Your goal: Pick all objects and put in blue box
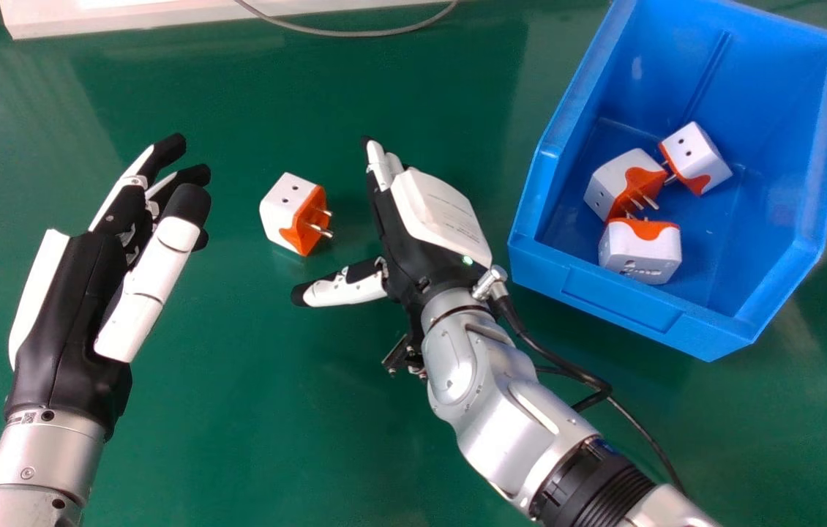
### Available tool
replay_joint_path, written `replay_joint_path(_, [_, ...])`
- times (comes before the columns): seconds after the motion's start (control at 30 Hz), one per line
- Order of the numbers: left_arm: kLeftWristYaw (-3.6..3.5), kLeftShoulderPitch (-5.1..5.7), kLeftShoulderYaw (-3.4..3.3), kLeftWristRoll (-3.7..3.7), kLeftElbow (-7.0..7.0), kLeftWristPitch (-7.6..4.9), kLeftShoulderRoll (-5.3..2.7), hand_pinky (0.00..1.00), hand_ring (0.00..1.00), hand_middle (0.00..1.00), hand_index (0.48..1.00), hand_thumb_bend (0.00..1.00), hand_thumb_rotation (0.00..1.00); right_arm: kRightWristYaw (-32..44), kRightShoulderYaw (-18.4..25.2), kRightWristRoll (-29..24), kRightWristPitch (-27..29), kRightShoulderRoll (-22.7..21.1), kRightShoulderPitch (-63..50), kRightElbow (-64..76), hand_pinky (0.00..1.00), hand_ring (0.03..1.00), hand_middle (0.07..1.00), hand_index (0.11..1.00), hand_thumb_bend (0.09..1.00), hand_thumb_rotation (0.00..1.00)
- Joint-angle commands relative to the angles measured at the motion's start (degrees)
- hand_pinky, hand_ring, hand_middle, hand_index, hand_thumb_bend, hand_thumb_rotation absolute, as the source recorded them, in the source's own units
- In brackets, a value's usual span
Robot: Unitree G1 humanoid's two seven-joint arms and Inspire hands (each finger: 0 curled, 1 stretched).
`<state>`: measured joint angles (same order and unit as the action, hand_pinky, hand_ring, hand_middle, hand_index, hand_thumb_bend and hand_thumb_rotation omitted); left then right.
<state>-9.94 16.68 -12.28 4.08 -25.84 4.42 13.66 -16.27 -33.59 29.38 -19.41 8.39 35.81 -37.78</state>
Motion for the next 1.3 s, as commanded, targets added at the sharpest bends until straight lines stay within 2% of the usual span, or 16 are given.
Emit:
replay_joint_path(0.0, [0.46, 0.38, 0.16, -0.52, -2.07, -0.22, -0.28, 0.82, 0.87, 0.88, 0.915, 0.75, 0.86, 0.43, -0.50, 0.85, 1.96, 6.64, 6.47, -0.17, 0.89, 0.999, 1.000, 1.000, 0.596, 0.32])
replay_joint_path(0.13, [1.11, 0.78, 0.41, -0.92, -2.39, -0.56, -0.65, 0.82, 0.87, 0.88, 0.915, 0.75, 0.86, 1.23, -0.82, 1.07, 4.19, 5.80, 7.90, -2.40, 0.89, 1.000, 1.000, 1.000, 0.593, 0.34])
replay_joint_path(0.2, [1.40, 1.07, 0.44, -1.14, -2.46, -1.02, -1.08, 0.82, 0.87, 0.88, 0.914, 0.75, 0.86, 1.76, -1.00, 1.42, 5.19, 5.35, 8.50, -3.42, 0.89, 1.000, 1.000, 1.000, 0.595, 0.34])
replay_joint_path(0.4, [2.44, 2.43, 0.78, -1.94, -2.40, -3.23, -2.95, 0.82, 0.88, 0.88, 0.914, 0.75, 0.86, 2.60, -3.46, 4.45, 9.24, 2.74, 11.04, -7.59, 0.88, 1.000, 1.000, 1.000, 0.598, 0.35])
replay_joint_path(0.57, [2.50, 3.72, 0.68, -1.80, -1.67, -5.34, -3.86, 0.81, 0.88, 0.88, 0.915, 0.74, 0.85, 2.26, -5.90, 8.58, 12.40, 0.12, 12.81, -9.68, 0.87, 0.995, 1.000, 0.993, 0.619, 0.37])
replay_joint_path(0.73, [2.37, 4.57, 0.52, -1.49, -1.21, -6.54, -4.02, 0.81, 0.87, 0.88, 0.912, 0.74, 0.85, 2.37, -6.10, 10.88, 14.95, -1.30, 14.28, -11.14, 0.86, 0.989, 1.000, 0.984, 0.647, 0.38])
replay_joint_path(0.9, [2.29, 5.41, 0.71, -1.61, -1.22, -7.34, -4.06, 0.80, 0.87, 0.88, 0.910, 0.73, 0.85, 1.28, -5.46, 10.82, 17.89, -1.13, 16.32, -15.35, 0.87, 0.985, 0.992, 0.974, 0.678, 0.37])
replay_joint_path(1.27, [1.59, 6.28, 0.46, -1.59, -0.66, -9.04, -3.56, 0.80, 0.87, 0.88, 0.913, 0.73, 0.85, 1.17, -5.57, 11.18, 21.45, -1.27, 19.22, -20.12, 0.87, 0.981, 0.987, 0.967, 0.702, 0.37])
